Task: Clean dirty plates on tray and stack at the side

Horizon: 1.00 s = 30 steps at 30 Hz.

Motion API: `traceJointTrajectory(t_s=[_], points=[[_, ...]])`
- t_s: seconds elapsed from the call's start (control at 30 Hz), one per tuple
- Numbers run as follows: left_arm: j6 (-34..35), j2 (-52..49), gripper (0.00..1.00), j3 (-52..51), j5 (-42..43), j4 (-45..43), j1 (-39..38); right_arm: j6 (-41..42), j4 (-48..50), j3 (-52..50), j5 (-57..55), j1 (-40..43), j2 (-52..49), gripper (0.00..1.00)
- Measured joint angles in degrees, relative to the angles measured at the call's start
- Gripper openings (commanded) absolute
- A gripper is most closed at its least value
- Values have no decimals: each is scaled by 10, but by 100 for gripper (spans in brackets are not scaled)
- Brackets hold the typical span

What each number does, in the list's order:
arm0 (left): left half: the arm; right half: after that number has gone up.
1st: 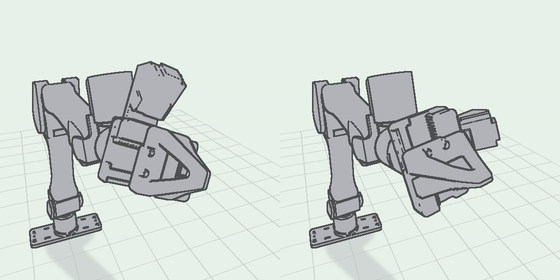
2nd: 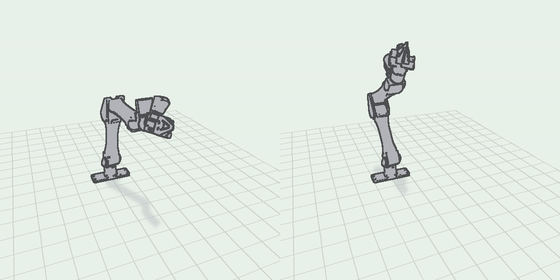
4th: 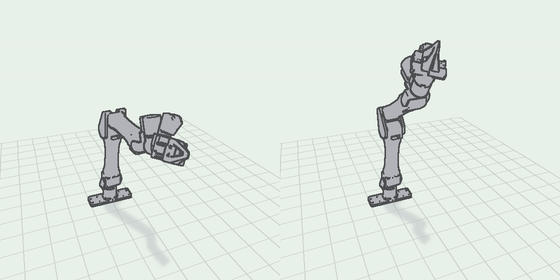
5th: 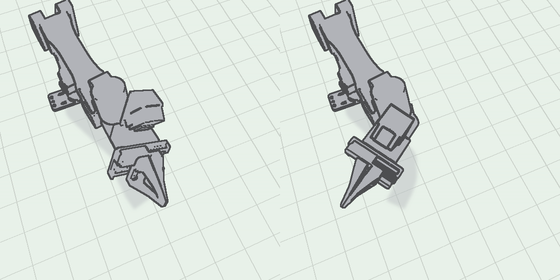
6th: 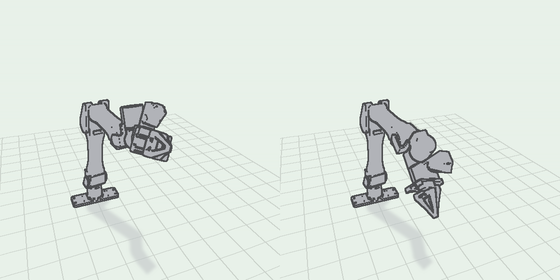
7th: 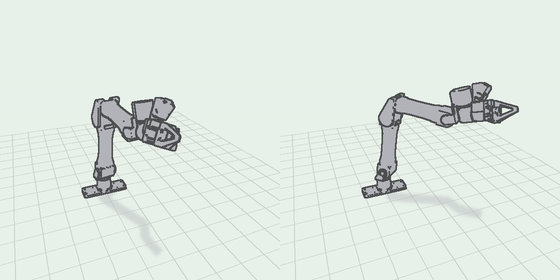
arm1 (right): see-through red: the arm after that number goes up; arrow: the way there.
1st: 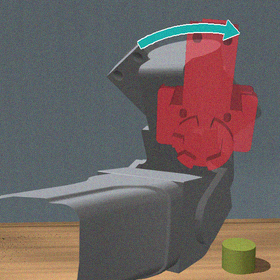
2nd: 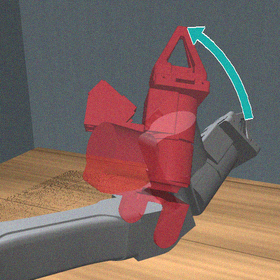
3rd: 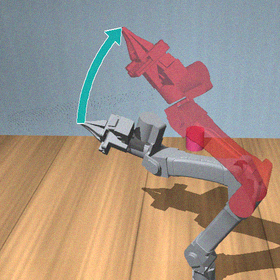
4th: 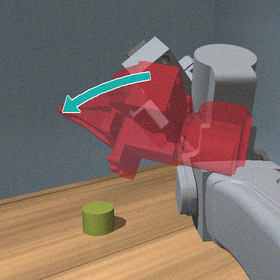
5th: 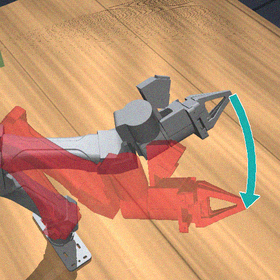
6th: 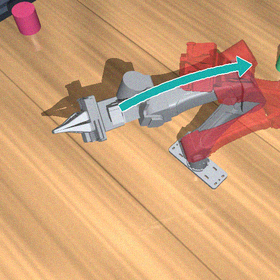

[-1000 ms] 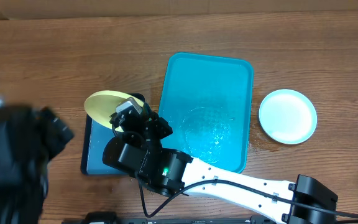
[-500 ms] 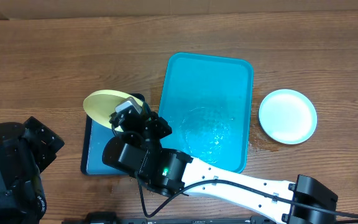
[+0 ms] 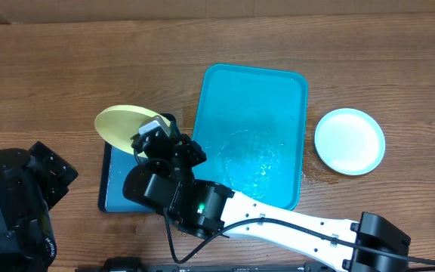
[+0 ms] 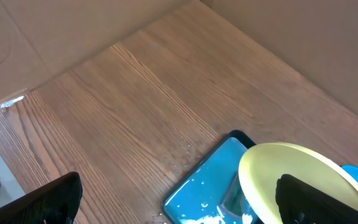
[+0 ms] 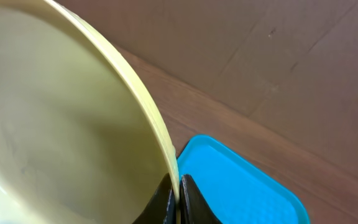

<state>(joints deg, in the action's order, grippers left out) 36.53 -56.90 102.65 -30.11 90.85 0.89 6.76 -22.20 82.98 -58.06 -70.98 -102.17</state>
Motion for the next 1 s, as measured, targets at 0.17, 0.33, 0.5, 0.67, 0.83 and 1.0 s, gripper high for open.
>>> traceJointTrajectory(t_s=[0.17, 0.33, 0.5, 0.67, 0.83, 1.0], points=[[0, 0, 100, 0, 0, 0, 0, 0, 3, 0, 0, 0, 0, 4], [0, 0, 100, 0, 0, 0, 0, 0, 1, 0, -3, 0, 0, 4], [0, 0, 100, 0, 0, 0, 0, 0, -10, 0, -8, 0, 0, 4], [0, 0, 100, 0, -2, 0, 0, 0, -9, 0, -9, 0, 0, 4], [0, 0, 100, 0, -2, 0, 0, 0, -12, 0, -8, 0, 0, 4], [0, 0, 100, 0, -2, 0, 0, 0, -15, 0, -9, 0, 0, 4]])
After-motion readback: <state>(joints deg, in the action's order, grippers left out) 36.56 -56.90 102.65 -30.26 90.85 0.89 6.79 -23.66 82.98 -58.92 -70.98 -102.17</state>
